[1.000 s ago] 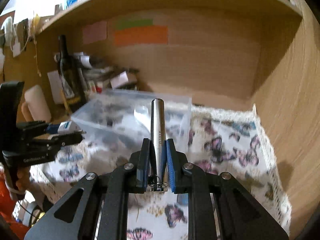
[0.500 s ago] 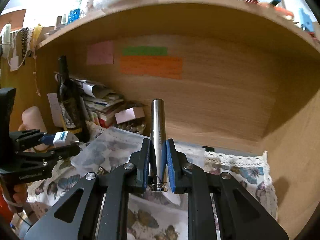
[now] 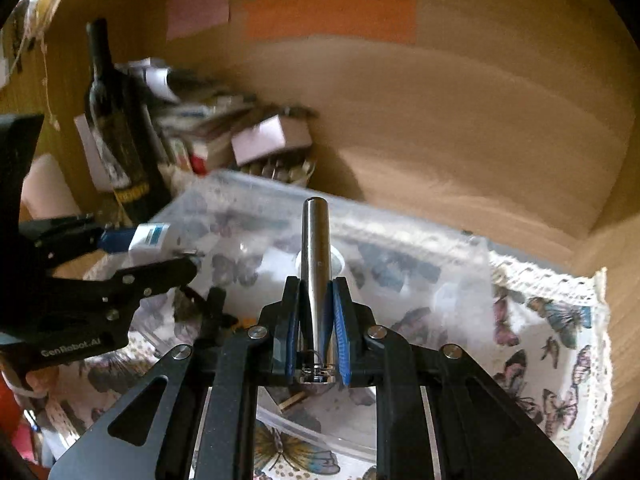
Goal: Organize rigid objects
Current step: 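Drop the adapter into the clear box with the left tool while the right tool releases the tube inside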
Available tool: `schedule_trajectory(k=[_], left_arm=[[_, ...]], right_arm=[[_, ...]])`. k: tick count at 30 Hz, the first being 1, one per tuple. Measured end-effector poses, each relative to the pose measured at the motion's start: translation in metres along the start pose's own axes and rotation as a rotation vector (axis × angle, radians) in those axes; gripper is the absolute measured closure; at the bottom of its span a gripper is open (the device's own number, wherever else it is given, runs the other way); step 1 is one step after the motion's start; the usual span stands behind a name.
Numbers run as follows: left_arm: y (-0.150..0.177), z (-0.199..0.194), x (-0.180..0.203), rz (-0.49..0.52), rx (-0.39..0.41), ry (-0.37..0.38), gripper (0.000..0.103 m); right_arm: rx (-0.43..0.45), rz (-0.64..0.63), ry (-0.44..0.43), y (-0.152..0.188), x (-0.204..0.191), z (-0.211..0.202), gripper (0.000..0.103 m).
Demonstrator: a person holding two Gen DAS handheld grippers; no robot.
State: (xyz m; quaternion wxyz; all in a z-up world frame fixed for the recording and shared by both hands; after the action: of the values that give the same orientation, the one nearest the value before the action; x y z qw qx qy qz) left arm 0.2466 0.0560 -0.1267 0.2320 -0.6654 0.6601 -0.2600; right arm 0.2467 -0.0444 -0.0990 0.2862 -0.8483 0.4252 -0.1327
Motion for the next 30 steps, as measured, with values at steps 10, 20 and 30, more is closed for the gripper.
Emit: schedule_trajectory(k=[10,20,30], left_arm=[[0.0,0.005,0.005,0.019,0.017,0.002,0.058],[0.0,-0.039,0.009,0.007,0.101,0.013,0.048],[0.027,-0.07,0.019,0.022,0.101,0.02,0.03]], right_arm=[[-0.039,-0.028,0.001,0.004,-0.006,0.011,0.089],[0.073,-0.027,0.04,-0.002,-0.006,-0.04,0.079],[0.126,-0.009,0.079,0.031,-0.006,-0.086,0.063]])
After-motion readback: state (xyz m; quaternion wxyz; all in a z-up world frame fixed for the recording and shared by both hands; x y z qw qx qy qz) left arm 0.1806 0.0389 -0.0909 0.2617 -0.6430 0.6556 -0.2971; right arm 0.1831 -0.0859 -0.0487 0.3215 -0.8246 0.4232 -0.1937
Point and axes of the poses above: each gripper's, at about its wrist camera, not at the fingertips, and z roughly the way its jaws point, x to its right, y to its underside, the point moved 7 cm from there along z, roughly the way its jaws point, and after that the axes turned 6 degrees about -x, right-handed, at the moved point
